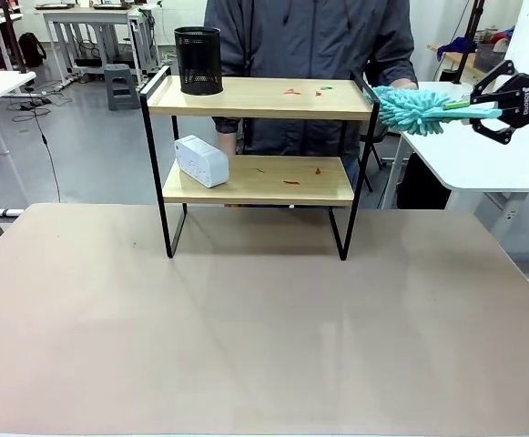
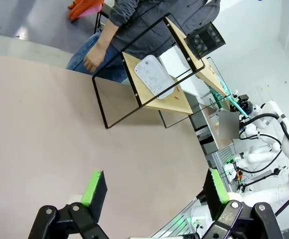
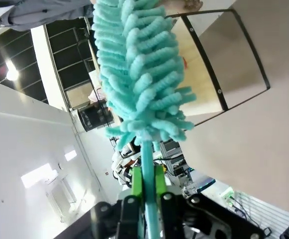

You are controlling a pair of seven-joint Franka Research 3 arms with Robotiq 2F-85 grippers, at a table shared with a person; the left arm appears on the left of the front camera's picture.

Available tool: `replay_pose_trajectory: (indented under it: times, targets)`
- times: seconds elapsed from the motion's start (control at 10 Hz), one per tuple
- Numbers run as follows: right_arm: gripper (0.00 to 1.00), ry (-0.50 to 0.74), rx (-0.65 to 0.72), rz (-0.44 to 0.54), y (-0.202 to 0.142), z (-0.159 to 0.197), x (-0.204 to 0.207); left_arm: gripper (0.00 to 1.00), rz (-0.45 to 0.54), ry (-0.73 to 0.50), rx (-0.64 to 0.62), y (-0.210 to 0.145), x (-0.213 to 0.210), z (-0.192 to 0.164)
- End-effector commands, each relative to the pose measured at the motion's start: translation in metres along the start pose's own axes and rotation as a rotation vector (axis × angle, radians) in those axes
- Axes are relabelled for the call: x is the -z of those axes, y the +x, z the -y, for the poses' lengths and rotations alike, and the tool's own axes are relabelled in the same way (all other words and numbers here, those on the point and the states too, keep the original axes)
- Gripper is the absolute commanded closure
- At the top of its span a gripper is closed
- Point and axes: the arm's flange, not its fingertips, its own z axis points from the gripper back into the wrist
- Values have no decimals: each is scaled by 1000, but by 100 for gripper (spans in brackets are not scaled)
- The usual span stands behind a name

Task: Clean the shelf.
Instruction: Pick up the Duster from the human.

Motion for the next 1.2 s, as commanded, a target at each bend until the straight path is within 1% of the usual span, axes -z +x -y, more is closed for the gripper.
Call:
replay_pose_trajectory:
  times: [0.0, 0.1, 0.2, 0.3, 0.4, 0.5, 0.6, 0.7, 0.8, 1.1]
  targets:
    - [100, -6, -75, -40, -24, 7, -19, 0, 11, -10, 24, 2, 1, 0]
    - [100, -32, -135, -98, -48, 8, -41, 0, 11, -10, 24, 2, 1, 0]
    - [100, -96, -256, -147, -89, 15, -81, 0, 11, -10, 24, 2, 1, 0]
    - [100, -147, -379, -120, -131, 29, -122, 0, 11, -10, 24, 2, 1, 0]
    - [100, -184, -466, -85, -171, 55, -157, 0, 11, -10, 24, 2, 1, 0]
    - [100, -210, -539, -59, -202, 87, -182, 0, 11, -10, 24, 2, 1, 0]
    - [100, -249, -617, -93, -224, 121, -196, 0, 11, -10, 24, 2, 1, 0]
    - [100, -299, -617, -136, -231, 140, -194, 0, 11, -10, 24, 2, 1, 0]
    - [100, -254, -522, -126, -216, 90, -191, 0, 11, -10, 24, 2, 1, 0]
    - [100, -254, -522, -126, -216, 90, -191, 0, 11, -10, 24, 2, 1, 0]
